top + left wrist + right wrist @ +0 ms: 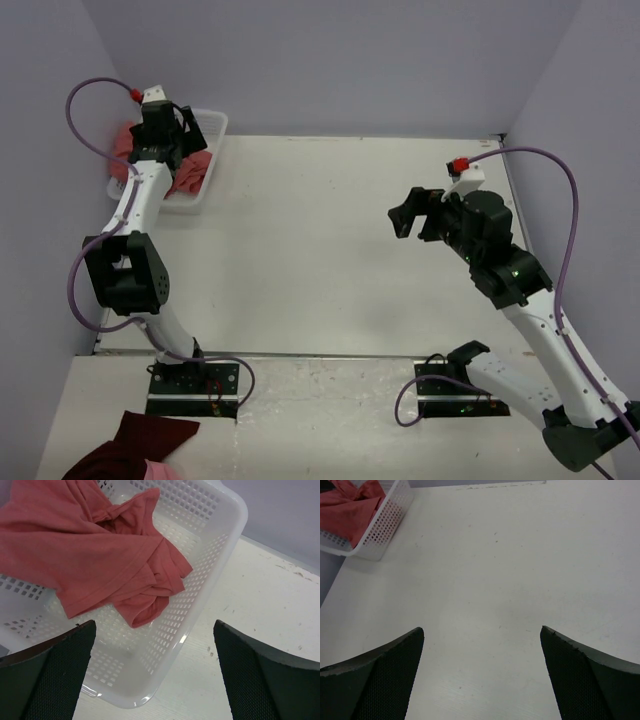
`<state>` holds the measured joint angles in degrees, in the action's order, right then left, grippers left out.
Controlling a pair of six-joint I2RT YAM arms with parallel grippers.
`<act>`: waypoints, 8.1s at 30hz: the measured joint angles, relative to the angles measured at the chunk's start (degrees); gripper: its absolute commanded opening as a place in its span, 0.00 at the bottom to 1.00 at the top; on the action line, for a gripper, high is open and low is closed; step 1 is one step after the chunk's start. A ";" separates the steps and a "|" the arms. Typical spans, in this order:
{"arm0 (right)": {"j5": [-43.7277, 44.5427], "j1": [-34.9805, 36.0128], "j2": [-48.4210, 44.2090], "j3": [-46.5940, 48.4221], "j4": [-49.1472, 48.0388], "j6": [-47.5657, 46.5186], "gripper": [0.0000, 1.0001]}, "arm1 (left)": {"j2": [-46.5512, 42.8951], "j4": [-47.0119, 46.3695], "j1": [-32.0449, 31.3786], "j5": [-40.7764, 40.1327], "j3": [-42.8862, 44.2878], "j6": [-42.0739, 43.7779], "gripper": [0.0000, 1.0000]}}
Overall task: Fold and stack the t-shirts
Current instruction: Grab crumpled tshirt from bin with the left arm, then move the tshirt to the center of the board, then flatten out the tshirt
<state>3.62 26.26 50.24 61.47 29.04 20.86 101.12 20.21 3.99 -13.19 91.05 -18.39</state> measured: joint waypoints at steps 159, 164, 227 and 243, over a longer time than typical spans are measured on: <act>4.94 27.76 25.44 -20.26 -8.96 20.20 0.00 | -28.13 -4.87 -19.56 16.81 -28.59 -7.72 0.89; 13.05 28.17 22.64 -6.91 5.53 17.92 0.00 | -28.35 -4.39 -19.80 15.23 -30.60 -6.99 0.89; 46.18 22.97 37.90 54.14 31.54 -17.99 0.00 | -42.45 -4.24 -24.76 23.17 -42.66 -2.97 0.70; 43.74 16.57 36.20 43.76 31.52 -10.45 0.00 | -34.29 -1.11 -29.83 20.72 -45.94 -4.74 0.31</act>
<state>47.35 42.83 86.43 105.23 60.55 10.41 66.83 19.09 -25.85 7.53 45.10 -23.14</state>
